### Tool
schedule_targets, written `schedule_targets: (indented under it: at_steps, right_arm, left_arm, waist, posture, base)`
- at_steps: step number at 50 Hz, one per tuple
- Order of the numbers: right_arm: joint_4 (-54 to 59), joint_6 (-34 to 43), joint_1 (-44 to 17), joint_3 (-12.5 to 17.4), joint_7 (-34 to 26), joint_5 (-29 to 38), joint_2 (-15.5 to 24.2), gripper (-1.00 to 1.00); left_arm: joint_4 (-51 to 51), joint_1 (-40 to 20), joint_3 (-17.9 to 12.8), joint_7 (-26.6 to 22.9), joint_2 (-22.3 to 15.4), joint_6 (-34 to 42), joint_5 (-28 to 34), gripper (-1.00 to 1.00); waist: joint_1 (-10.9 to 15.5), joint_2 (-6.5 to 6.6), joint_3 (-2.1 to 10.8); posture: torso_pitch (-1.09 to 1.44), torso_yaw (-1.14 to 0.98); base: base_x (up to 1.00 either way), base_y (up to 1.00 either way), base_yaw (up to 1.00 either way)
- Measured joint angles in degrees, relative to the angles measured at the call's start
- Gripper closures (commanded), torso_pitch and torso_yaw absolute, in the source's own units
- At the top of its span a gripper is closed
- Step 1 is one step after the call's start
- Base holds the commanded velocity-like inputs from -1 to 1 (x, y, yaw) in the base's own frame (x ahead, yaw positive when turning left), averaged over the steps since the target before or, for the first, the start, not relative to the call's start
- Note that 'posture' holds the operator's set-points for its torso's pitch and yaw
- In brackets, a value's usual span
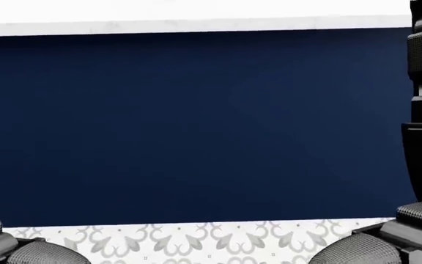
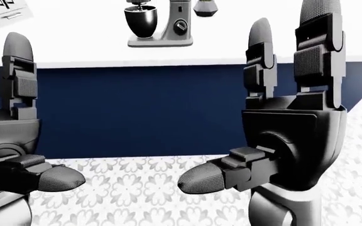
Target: Open the stand mixer head.
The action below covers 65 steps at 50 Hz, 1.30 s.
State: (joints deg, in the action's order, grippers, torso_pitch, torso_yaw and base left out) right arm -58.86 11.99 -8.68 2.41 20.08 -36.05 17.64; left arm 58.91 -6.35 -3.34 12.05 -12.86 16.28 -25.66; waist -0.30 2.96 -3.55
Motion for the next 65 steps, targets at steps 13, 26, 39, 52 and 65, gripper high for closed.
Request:
schedule_targets:
  at_steps: [13, 26, 39, 52, 65]
  right_arm:
    - [-0.30, -1.01, 0.37, -1.36, 0.28, -0.47, 1.39, -1.00]
    - [-0.49, -2.76, 0.28, -1.22, 1.08, -0.24, 2.73, -1.00]
    - [0.44, -3.35, 1.21, -3.06, 1.25, -0.53, 3.90, -1.00]
    - [0.47, -3.58, 1.35, -2.81, 0.63, 1.23, 3.38, -1.00]
    - [0.75, -3.73, 2.07, -4.11, -1.13, 1.10, 3.07, -1.00]
  left_arm:
    - [-0.39, 0.85, -0.75, 0.97, -0.49, -0.06, 0.18, -1.00]
    - [0.53, 0.26, 0.08, 0.34, -0.30, -0.96, -0.15, -1.00]
    - [-0.90, 0.93, -0.35, 0.74, -0.44, 0.18, -0.08, -1.00]
    - [-0.51, 0.65, 0.09, 0.47, -0.30, 0.54, -0.15, -1.00]
    - [-1.35, 1.17, -0.76, 0.77, -0.03, 0.41, 0.51, -1.00]
  waist:
    - [2.62, -6.64, -0.09]
    - [0.13, -2.42, 0.38]
    - [0.71, -2.22, -0.89]
    - [-0.04, -4.79, -0.19]
    - [1.56, -4.05, -1.47]
  posture:
    - [0.00, 0.00]
    - [0.00, 0.00]
    - [0.00, 0.00]
    - [0.00, 0.00]
    - [0.00, 0.00]
  base:
    - [0.44, 0.00, 0.00]
    - [0.28, 0.00, 0.00]
    - [0.31, 0.03, 0.00]
    - [0.15, 0.00, 0.00]
    - [0.22, 0.02, 0.00]
